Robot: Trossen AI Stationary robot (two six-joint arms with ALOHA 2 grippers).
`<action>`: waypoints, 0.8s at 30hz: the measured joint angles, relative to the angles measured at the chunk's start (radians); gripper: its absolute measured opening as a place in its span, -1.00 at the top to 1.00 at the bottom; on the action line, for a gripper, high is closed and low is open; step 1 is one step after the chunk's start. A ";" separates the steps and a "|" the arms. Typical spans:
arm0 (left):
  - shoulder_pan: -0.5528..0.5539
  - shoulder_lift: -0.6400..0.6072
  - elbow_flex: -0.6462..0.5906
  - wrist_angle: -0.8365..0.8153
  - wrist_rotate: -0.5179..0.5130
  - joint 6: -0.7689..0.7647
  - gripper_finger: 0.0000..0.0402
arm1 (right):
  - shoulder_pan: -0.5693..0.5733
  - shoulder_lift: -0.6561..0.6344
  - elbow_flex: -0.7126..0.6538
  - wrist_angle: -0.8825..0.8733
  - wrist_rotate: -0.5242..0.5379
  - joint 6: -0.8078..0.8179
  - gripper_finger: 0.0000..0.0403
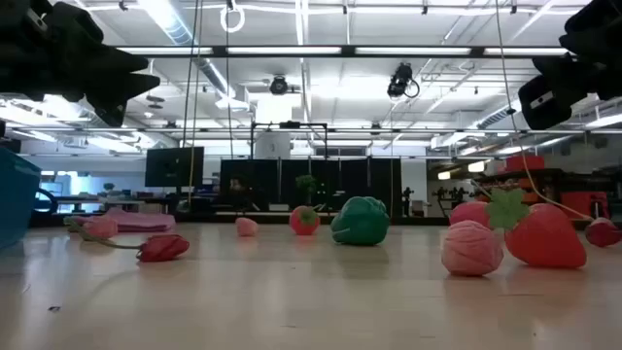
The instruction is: Pick and placing Produce into tupperware
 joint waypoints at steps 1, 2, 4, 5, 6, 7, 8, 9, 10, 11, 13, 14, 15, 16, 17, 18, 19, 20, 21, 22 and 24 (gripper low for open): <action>0.000 0.000 0.000 0.000 0.000 0.000 0.22 | 0.000 0.000 0.000 0.000 0.000 0.000 0.34; 0.000 0.000 0.000 0.000 0.000 0.000 0.22 | 0.000 0.000 0.000 0.000 0.000 0.000 0.34; 0.000 0.000 0.000 0.000 0.000 0.000 0.22 | 0.000 0.000 0.000 0.000 0.000 0.000 0.34; 0.000 0.000 0.000 0.000 0.000 0.000 0.23 | 0.000 0.000 0.000 0.000 0.000 0.000 0.34; 0.000 0.000 0.000 0.000 0.000 0.000 0.23 | 0.000 0.000 0.000 0.000 0.000 0.000 0.34; 0.000 0.000 0.000 0.000 0.000 0.000 0.24 | 0.000 0.000 0.000 0.000 0.000 0.000 0.34; 0.000 0.000 0.000 0.000 0.000 0.000 0.24 | 0.000 0.000 0.000 0.000 0.000 0.000 0.34; 0.000 0.000 0.000 0.000 0.000 0.000 0.25 | 0.000 0.000 0.000 0.000 0.000 0.000 0.34; 0.000 0.000 0.000 0.000 0.000 0.000 0.25 | 0.000 0.000 0.000 0.000 0.000 0.000 0.34; 0.000 0.000 0.000 0.000 0.000 0.000 0.25 | 0.000 0.000 0.000 0.000 0.000 0.000 0.34; 0.000 0.000 0.000 0.000 0.000 0.000 0.24 | 0.000 0.000 0.000 0.000 0.000 0.000 0.34; 0.000 0.000 0.000 0.000 0.000 0.000 0.23 | 0.000 0.000 0.000 0.000 0.000 0.000 0.34; 0.000 0.000 0.000 0.000 0.000 0.000 0.22 | 0.000 0.000 0.000 0.000 0.000 0.000 0.34; 0.000 0.000 0.000 0.000 0.000 0.000 0.22 | 0.000 0.000 0.000 0.000 0.000 0.000 0.34; 0.000 0.000 0.000 0.000 0.000 0.000 0.22 | 0.000 0.000 0.000 0.000 0.000 0.000 0.34; 0.000 0.000 0.000 0.000 0.000 0.000 0.22 | 0.000 0.000 0.000 0.000 0.000 0.000 0.34; 0.000 0.000 0.000 0.000 0.000 0.000 0.22 | 0.000 0.000 0.000 0.000 0.000 0.000 0.34; 0.000 0.000 0.000 0.000 0.000 0.000 0.22 | 0.000 0.000 0.000 0.000 0.000 0.000 0.34; 0.000 0.000 0.000 0.000 0.000 0.000 0.23 | 0.000 0.000 0.000 0.000 0.000 0.000 0.34; 0.000 0.000 0.000 0.000 0.000 0.000 0.24 | 0.000 0.000 0.000 0.000 0.000 0.000 0.34; 0.000 0.000 0.000 0.000 0.000 0.000 0.25 | 0.000 0.000 0.000 0.000 0.000 0.000 0.34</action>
